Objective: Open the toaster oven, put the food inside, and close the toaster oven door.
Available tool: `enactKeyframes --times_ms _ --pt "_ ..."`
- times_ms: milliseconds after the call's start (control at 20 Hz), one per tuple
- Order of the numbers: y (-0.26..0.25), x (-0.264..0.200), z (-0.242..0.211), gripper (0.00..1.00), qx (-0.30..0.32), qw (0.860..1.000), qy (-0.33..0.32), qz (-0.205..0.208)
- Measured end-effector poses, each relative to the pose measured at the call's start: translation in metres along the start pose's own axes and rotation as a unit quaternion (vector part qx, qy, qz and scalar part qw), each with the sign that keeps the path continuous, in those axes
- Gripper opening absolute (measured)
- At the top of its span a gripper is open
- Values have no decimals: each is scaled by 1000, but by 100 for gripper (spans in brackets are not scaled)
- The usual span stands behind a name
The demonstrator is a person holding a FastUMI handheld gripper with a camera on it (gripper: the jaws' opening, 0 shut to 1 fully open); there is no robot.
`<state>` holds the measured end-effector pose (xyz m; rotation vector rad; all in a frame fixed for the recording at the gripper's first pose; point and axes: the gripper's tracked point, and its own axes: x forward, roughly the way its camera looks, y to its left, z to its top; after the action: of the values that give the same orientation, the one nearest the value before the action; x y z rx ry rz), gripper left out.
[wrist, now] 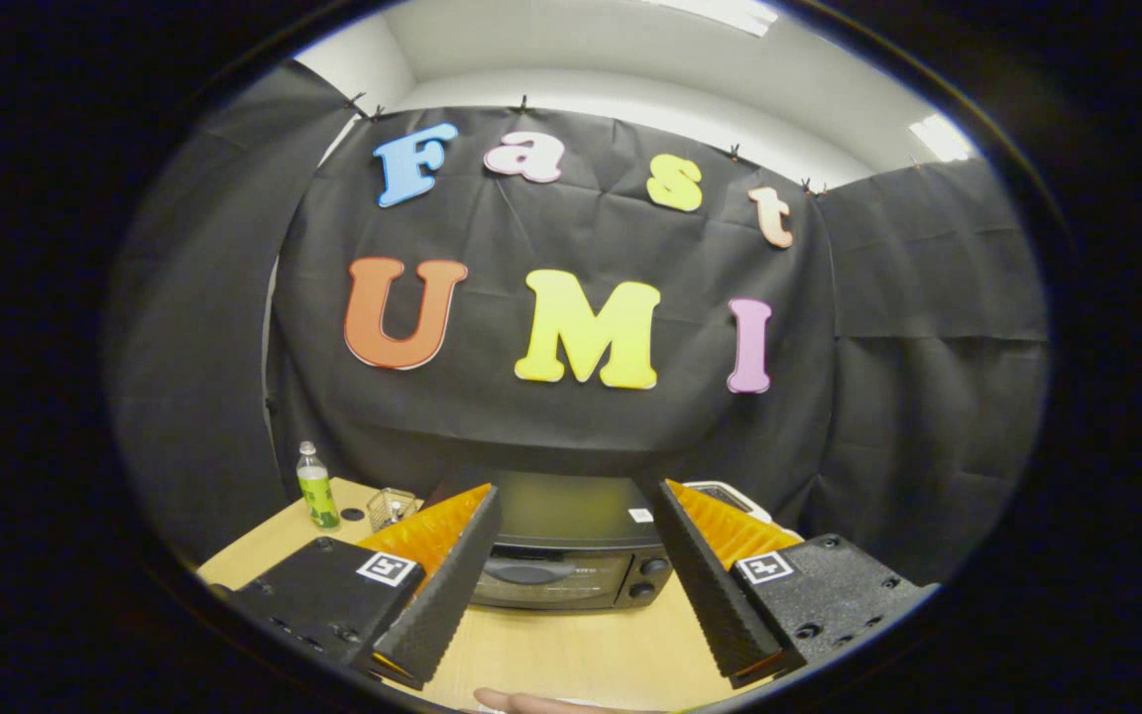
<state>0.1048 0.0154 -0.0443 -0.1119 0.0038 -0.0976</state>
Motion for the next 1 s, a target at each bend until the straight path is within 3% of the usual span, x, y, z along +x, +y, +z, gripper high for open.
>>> enactKeyframes --times_ms 550,1000 --pt "9 108 -81 100 4 995 101 1" --pt "33 137 -126 100 28 988 150 36"
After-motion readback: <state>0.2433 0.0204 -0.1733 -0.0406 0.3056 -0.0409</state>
